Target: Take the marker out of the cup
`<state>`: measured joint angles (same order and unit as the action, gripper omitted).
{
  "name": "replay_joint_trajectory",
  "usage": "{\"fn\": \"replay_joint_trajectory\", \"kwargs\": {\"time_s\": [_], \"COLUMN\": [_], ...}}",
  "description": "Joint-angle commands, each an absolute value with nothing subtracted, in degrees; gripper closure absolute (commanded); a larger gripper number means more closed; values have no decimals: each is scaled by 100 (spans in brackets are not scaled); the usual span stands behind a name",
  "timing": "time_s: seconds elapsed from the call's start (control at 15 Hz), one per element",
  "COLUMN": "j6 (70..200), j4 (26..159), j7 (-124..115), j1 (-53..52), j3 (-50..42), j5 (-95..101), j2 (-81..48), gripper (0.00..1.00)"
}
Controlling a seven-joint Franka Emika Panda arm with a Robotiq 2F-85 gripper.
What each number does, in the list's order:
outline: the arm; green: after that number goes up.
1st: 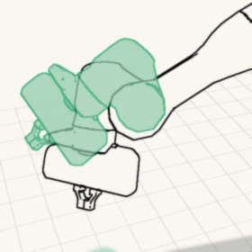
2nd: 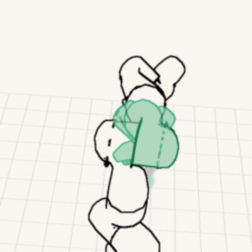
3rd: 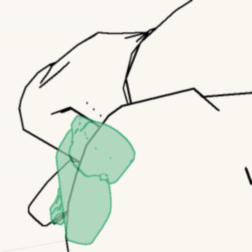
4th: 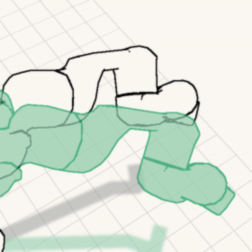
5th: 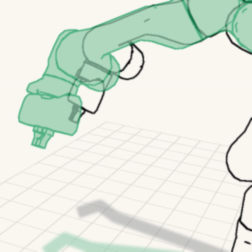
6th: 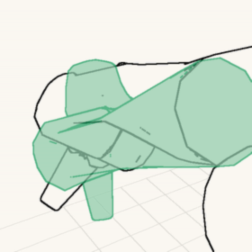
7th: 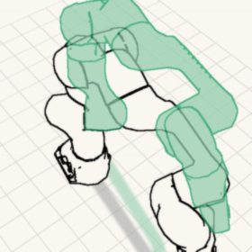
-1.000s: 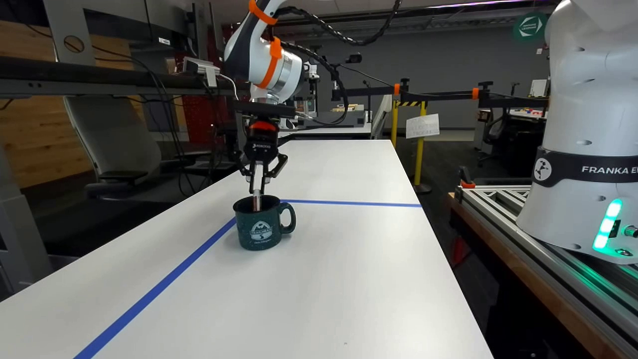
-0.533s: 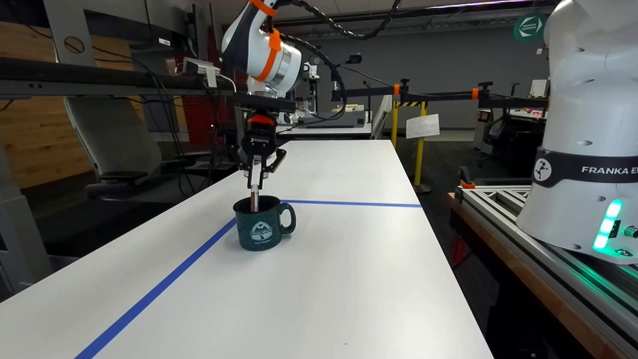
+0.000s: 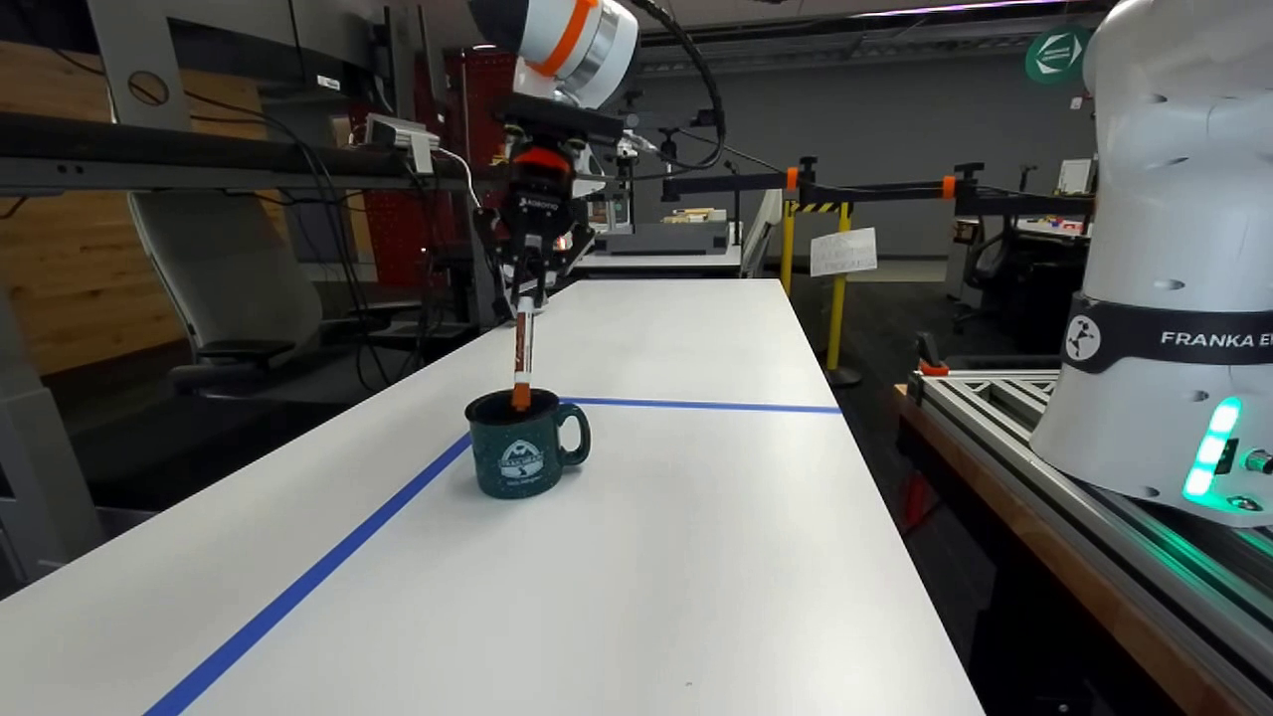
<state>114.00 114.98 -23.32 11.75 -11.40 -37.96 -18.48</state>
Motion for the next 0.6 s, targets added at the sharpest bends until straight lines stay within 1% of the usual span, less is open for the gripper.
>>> {"fn": "replay_joint_trajectory", "kwargs": {"time_s": [0.0,0.27,0.53], "j6": [11262,11269,11467], "j4": [12495,13159,13643], "j7": [-2478,-2359,-2063], "j1": [1141,1181,1233], "j3": [-1208,-1212,-1256], "j5": [-3784,-3992,-4229], "j2": [-694,-94,-60], "gripper": [94,94,94]}}
